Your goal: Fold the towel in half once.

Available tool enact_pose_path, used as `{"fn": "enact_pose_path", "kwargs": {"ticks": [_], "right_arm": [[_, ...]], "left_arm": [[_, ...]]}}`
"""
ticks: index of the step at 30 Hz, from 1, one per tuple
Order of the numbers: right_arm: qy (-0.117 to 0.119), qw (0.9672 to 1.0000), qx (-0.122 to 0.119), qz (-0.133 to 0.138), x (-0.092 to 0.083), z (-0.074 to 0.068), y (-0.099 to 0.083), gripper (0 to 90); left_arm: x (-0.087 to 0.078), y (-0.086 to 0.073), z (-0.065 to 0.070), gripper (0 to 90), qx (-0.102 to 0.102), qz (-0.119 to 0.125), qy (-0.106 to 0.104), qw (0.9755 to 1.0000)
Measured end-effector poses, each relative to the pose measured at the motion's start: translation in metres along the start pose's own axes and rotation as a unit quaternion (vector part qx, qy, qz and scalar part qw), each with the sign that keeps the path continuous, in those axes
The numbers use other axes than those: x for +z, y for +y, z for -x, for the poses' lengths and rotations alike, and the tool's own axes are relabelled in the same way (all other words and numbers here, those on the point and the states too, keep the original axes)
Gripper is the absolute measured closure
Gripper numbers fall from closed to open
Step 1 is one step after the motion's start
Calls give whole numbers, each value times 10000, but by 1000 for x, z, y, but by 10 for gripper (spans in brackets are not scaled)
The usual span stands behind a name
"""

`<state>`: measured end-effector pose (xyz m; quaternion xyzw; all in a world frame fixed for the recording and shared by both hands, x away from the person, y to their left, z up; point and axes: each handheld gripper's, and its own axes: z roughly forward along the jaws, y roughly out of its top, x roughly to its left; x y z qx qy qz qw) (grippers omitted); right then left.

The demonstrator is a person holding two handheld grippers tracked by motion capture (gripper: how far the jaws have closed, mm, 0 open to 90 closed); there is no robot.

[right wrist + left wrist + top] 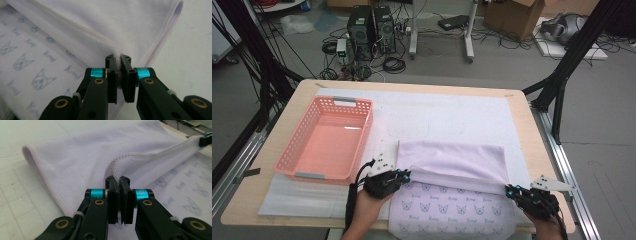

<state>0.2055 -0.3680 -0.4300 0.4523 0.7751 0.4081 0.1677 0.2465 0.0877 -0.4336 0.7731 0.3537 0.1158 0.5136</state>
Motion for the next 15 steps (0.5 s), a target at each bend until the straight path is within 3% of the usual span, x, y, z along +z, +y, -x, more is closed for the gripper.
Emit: {"fn": "enact_pose_path", "kwargs": {"ticks": [3, 7, 11, 12, 13, 15], "right_arm": [[89, 9999, -48, 18, -11, -6, -6, 847], [172, 9997, -160, -80, -22, -15, -18, 846], [211, 9994, -240, -162, -32, -25, -28, 841], [230, 9993, -242, -149, -35, -26, -29, 824], [222, 9995, -219, -61, -37, -26, -29, 747], [226, 9995, -54, 233, -40, -24, -26, 686]], "left_arm": [[-17, -13, 7, 855, 34, 35, -157, 9999], [-27, -24, 16, 856, 138, -75, -297, 9994], [-35, -30, 23, 828, 93, -109, -386, 9992], [-37, -31, 23, 772, 53, -79, -369, 9993], [-37, -30, 22, 664, -8, -12, -336, 9994], [-39, -25, 17, 516, -214, 212, -255, 9992]]}}
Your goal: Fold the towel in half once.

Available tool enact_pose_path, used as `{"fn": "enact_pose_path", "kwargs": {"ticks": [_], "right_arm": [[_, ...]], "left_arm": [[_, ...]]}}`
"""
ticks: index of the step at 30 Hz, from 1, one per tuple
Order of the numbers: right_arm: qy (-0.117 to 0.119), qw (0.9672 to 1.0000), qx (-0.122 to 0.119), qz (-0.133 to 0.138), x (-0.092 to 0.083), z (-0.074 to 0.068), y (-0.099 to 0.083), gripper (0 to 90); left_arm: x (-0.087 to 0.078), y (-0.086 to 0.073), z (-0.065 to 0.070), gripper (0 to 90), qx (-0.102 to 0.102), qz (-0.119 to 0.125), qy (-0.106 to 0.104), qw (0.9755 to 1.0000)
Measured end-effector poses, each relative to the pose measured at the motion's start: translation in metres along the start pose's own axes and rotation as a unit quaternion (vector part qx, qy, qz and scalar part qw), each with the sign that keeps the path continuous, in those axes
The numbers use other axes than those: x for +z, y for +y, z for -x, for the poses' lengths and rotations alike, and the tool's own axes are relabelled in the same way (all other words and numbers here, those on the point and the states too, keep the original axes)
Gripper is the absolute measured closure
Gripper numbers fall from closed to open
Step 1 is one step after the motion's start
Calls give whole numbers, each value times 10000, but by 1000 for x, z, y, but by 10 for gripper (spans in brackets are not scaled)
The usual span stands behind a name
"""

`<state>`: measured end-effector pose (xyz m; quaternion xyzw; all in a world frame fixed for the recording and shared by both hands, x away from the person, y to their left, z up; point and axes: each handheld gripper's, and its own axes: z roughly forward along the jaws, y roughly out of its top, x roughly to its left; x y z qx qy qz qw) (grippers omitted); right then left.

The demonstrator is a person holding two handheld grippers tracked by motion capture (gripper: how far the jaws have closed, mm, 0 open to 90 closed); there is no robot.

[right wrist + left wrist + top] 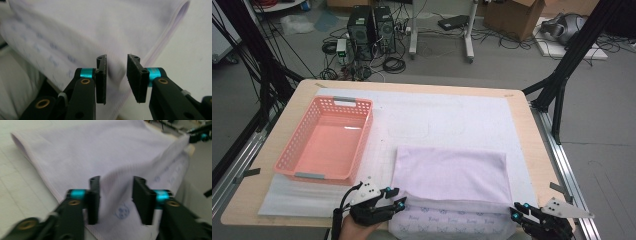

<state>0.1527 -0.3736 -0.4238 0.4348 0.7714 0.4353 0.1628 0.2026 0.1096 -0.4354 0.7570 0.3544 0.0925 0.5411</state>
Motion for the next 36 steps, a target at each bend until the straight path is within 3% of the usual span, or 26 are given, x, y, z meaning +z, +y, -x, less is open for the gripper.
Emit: {"fn": "enact_pose_path", "kwargs": {"ticks": [4, 6, 9, 12, 14, 15, 17, 21, 25, 28, 32, 33, 36], "right_arm": [[-87, 9992, 116, 374, 1, 3, 12, 659], [-385, 9990, -61, 239, 11, 4, 20, 671], [-600, 9981, -72, -93, 33, 12, 22, 685], [-337, 9984, 77, -450, 47, 17, 18, 749], [-191, 9979, -59, -622, 48, 13, 13, 759], [-181, 9975, -155, -661, 46, 11, 10, 764], [-147, 9975, -159, -677, 40, 9, 6, 763], [-34, 9970, -212, -741, 28, 4, -2, 775], [36, 9953, -342, -905, 14, -5, -12, 821], [23, 9951, -329, -934, 5, -8, -15, 810], [-181, 9986, -127, -488, -2, -3, -11, 757], [-253, 9992, -35, -301, -1, 1, -7, 757], [-423, 9990, 58, -151, 6, 6, 0, 750]], "left_arm": [[2, 10, -13, 468, -209, 254, 102, 9994], [9, 12, -21, 472, -268, 148, 218, 9993], [25, 11, -30, 474, -484, -244, 220, 9983], [32, 5, -25, 482, -425, -442, 78, 9981], [32, -1, -22, 504, -405, -575, 27, 9975], [31, -4, -21, 516, -425, -645, 25, 9970], [26, -5, -19, 536, -391, -615, 8, 9973], [17, -10, -12, 576, -307, -811, 24, 9962], [5, -14, 0, 609, -20, -958, 137, 9953], [-3, -14, 3, 589, 45, -819, 198, 9964], [-3, -3, -6, 492, -3, -160, 349, 9993], [-2, -1, -9, 477, -10, -82, 379, 9992], [8, 5, -22, 462, -23, 89, 578, 9983]]}}
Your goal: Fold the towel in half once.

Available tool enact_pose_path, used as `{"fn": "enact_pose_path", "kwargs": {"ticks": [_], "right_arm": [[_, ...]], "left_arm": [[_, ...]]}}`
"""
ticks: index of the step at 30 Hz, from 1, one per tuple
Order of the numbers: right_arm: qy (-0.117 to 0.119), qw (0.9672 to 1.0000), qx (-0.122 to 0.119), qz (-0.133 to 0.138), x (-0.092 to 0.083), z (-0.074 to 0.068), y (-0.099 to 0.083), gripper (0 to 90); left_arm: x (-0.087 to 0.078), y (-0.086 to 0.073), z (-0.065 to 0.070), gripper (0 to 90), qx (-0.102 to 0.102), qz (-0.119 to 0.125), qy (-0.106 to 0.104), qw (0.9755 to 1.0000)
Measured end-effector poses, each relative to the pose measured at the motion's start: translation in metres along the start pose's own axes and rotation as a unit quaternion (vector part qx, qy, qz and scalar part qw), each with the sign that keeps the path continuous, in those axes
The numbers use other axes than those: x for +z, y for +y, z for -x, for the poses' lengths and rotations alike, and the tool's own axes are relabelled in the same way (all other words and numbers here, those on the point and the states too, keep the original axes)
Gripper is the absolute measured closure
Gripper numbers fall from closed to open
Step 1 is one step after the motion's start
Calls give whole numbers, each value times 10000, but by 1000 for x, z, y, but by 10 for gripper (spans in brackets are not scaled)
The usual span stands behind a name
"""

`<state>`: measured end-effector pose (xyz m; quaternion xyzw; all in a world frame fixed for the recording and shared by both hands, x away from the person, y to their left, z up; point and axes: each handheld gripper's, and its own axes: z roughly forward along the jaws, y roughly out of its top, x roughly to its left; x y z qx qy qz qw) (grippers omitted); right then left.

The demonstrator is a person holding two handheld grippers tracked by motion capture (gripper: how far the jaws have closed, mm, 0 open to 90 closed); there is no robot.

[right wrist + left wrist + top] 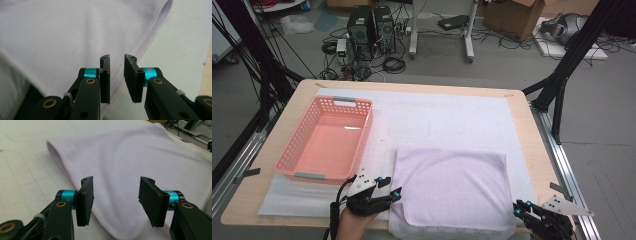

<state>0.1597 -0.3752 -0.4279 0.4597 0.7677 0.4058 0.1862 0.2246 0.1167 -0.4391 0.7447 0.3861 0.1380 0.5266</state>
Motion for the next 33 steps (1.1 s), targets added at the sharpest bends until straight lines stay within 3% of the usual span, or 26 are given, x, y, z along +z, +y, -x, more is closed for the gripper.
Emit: {"fn": "enact_pose_path", "kwargs": {"ticks": [2, 6, 10, 14, 18, 24, 26, 27, 28, 29, 30, 32, 33], "right_arm": [[-61, 10000, 28, 9, 8, 3, 5, 733], [-179, 9998, 20, 35, 21, 6, 14, 669], [-233, 9997, 52, 104, 30, 13, 22, 596], [-157, 9998, 31, 93, 44, 24, 30, 665], [28, 10000, 7, 72, 61, 33, 41, 700], [217, 9994, -244, -114, 95, 38, 60, 697], [-109, 9987, -251, -438, 106, 43, 61, 732], [-192, 9990, 22, -411, 105, 49, 63, 747], [-426, 9979, 71, -492, 104, 53, 65, 749], [-645, 9965, -40, -539, 102, 56, 66, 786], [-684, 9962, 14, -533, 100, 59, 66, 785], [-797, 9953, 158, -524, 98, 65, 63, 676], [-706, 9960, 261, -473, 97, 67, 62, 672]], "left_arm": [[7, 3, -7, 480, -114, -2, 104, 9999], [17, 10, -19, 495, -333, 94, 91, 9994], [24, 14, -25, 518, -279, 31, -22, 9996], [34, 18, -31, 556, -303, -43, -49, 9995], [45, 22, -36, 607, -267, -227, 235, 9991], [60, 27, -47, 623, -249, -341, 430, 9982], [64, 29, -50, 617, -233, -259, 473, 9983], [65, 29, -51, 608, -297, -250, 503, 9980], [67, 30, -53, 605, -392, -335, 528, 9973], [69, 31, -55, 578, -460, -437, 512, 9967], [71, 32, -57, 545, -472, -488, 494, 9965], [75, 33, -58, 529, -485, -567, 516, 9959], [78, 34, -58, 518, -483, -631, 503, 9956]]}}
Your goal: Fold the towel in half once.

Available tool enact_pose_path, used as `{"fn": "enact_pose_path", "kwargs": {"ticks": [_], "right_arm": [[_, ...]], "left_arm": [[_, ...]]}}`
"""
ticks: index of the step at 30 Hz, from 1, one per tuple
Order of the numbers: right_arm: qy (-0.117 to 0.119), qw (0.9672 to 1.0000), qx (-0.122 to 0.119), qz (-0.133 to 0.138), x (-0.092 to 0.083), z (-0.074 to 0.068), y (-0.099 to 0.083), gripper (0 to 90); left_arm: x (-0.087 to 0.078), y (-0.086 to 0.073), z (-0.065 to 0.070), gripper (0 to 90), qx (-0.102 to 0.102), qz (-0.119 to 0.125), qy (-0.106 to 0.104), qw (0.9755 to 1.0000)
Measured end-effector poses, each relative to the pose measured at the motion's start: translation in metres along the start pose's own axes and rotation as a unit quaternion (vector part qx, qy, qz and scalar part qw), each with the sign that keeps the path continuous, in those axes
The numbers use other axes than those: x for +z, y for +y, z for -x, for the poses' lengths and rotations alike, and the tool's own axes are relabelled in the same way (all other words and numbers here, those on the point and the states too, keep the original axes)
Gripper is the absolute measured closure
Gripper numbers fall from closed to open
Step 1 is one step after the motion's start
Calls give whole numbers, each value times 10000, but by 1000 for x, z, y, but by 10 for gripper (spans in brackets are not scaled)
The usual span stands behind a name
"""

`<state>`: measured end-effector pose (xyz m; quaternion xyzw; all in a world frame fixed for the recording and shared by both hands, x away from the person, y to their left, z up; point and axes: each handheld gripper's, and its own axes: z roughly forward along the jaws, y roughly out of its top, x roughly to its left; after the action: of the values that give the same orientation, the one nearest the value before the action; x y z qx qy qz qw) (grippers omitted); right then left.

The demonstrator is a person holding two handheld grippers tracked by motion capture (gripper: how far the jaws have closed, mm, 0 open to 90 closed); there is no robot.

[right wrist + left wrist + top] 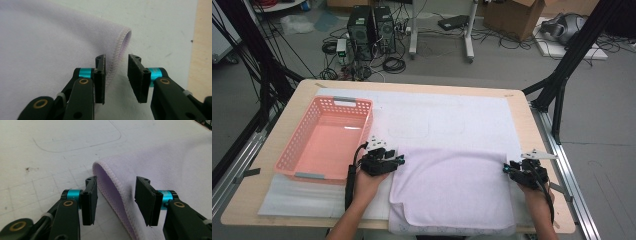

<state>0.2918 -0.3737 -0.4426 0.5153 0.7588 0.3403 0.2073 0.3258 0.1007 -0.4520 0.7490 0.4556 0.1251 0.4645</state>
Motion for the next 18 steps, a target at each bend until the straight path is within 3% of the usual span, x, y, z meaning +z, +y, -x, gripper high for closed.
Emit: {"fn": "enact_pose_path", "kwargs": {"ticks": [5, 7, 9, 12, 15, 17, 18], "right_arm": [[403, 9979, 309, 401, -9, 6, -4, 557], [475, 9980, 251, 341, -6, 3, -5, 505], [467, 9986, 157, 210, -1, -1, -5, 486], [357, 9993, -36, 114, 4, -7, -5, 454], [284, 9996, -39, 83, 4, -10, -4, 461], [249, 9997, -37, 40, 4, -10, -3, 478], [237, 9997, -75, 38, 4, -10, -3, 491]], "left_arm": [[7, 4, -1, 462, -99, -125, 20, 9999], [8, 4, -2, 463, -201, -105, 8, 9997], [8, 4, -1, 467, -165, -107, 57, 9998], [9, 4, 3, 484, -57, -140, 215, 9997], [11, 4, 6, 492, -38, -149, 284, 9995], [11, 4, 10, 525, 140, -200, 396, 9989], [12, 4, 15, 562, 359, -263, 542, 9975]]}}
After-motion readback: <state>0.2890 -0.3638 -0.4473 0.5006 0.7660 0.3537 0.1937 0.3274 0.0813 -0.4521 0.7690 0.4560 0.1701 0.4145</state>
